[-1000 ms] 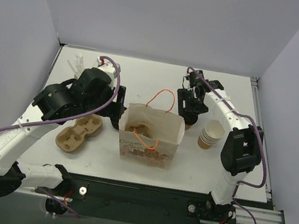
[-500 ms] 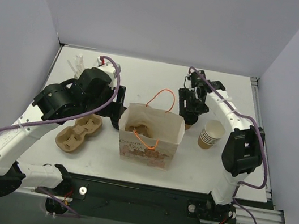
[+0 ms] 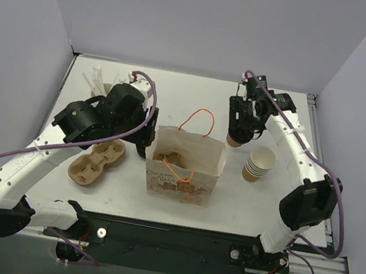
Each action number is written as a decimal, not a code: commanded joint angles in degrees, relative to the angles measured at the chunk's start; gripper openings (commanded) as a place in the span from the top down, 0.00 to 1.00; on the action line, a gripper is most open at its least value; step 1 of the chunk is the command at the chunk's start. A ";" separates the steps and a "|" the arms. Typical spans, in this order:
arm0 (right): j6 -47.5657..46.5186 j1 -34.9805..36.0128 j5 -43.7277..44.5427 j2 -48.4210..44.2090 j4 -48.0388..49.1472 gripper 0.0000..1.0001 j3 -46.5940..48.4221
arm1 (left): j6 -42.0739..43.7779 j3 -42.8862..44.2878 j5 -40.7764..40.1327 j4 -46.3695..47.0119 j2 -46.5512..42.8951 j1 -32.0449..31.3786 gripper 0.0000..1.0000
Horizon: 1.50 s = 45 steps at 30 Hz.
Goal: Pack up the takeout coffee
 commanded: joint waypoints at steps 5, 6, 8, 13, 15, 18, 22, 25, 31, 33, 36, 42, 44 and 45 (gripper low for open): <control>0.78 1.74 4.24 -15.18 -12.95 0.53 11.87 | 1.58 -2.48 -0.61 4.96 1.61 0.24 0.31; 0.60 2.27 4.94 -16.16 -13.57 0.53 12.93 | 1.67 -2.83 -0.61 5.32 1.70 0.33 0.31; 0.25 5.25 5.65 -19.40 -14.28 0.53 16.09 | 1.93 -3.27 -0.43 5.93 1.79 0.24 0.33; 0.07 12.37 1.96 -24.16 -14.11 0.54 21.29 | 2.89 -5.29 0.97 7.87 1.97 0.24 0.54; 0.77 15.97 2.14 -26.27 -14.11 0.55 22.34 | 3.07 -5.47 1.59 8.57 1.79 0.24 0.68; 1.39 20.72 -1.54 -28.64 -13.58 0.56 22.52 | 3.07 -6.25 2.38 9.89 0.56 0.24 0.81; 1.75 28.71 -2.08 -30.93 -10.33 0.56 20.60 | 3.69 -7.92 5.79 13.21 -0.76 0.33 1.00; 0.79 33.55 -1.12 -30.67 -9.10 0.56 18.84 | 5.00 -11.07 10.01 19.78 -3.04 0.33 1.00; -2.64 42.78 5.46 -29.09 -9.27 0.56 13.30 | 4.92 -19.96 16.69 34.57 -11.21 0.33 1.00; -4.49 46.29 11.52 -28.13 -9.36 0.58 11.98 | 5.44 -23.47 18.46 37.73 -14.28 0.24 1.00; -7.30 49.54 17.68 -26.20 -9.45 0.59 10.05 | 5.80 -27.43 20.48 42.39 -17.63 0.33 1.00; -9.68 55.44 24.09 -25.22 -9.01 0.60 1.01 | 7.29 -34.10 24.79 48.72 -22.11 0.24 1.00; -9.59 59.39 26.38 -25.05 -8.75 0.60 -3.20 | 7.64 -36.04 26.98 51.01 -24.30 0.24 1.00; -9.16 60.45 27.79 -24.70 -8.57 0.60 -4.27 | 7.90 -38.58 28.73 53.29 -25.10 0.24 1.00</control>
